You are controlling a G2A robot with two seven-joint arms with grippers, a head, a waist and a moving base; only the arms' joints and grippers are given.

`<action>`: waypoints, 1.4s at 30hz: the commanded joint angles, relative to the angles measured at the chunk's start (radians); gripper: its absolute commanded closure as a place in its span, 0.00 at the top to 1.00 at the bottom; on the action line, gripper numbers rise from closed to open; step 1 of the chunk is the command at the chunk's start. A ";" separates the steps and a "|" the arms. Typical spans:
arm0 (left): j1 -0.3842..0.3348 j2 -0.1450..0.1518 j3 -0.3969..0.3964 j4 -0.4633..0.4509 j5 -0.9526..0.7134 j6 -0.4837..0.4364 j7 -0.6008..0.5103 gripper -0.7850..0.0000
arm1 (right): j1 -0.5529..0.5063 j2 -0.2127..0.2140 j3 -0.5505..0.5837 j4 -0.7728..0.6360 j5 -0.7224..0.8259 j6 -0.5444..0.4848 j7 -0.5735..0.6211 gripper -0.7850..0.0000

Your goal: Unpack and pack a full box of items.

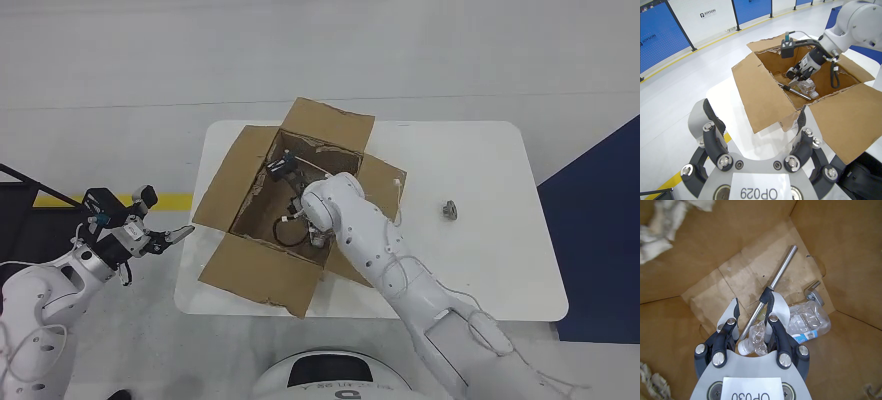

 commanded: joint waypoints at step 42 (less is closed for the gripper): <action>0.000 0.000 0.000 0.000 0.000 0.000 0.000 1.00 | 0.192 -0.128 -0.096 0.408 0.123 0.140 -0.206 0.00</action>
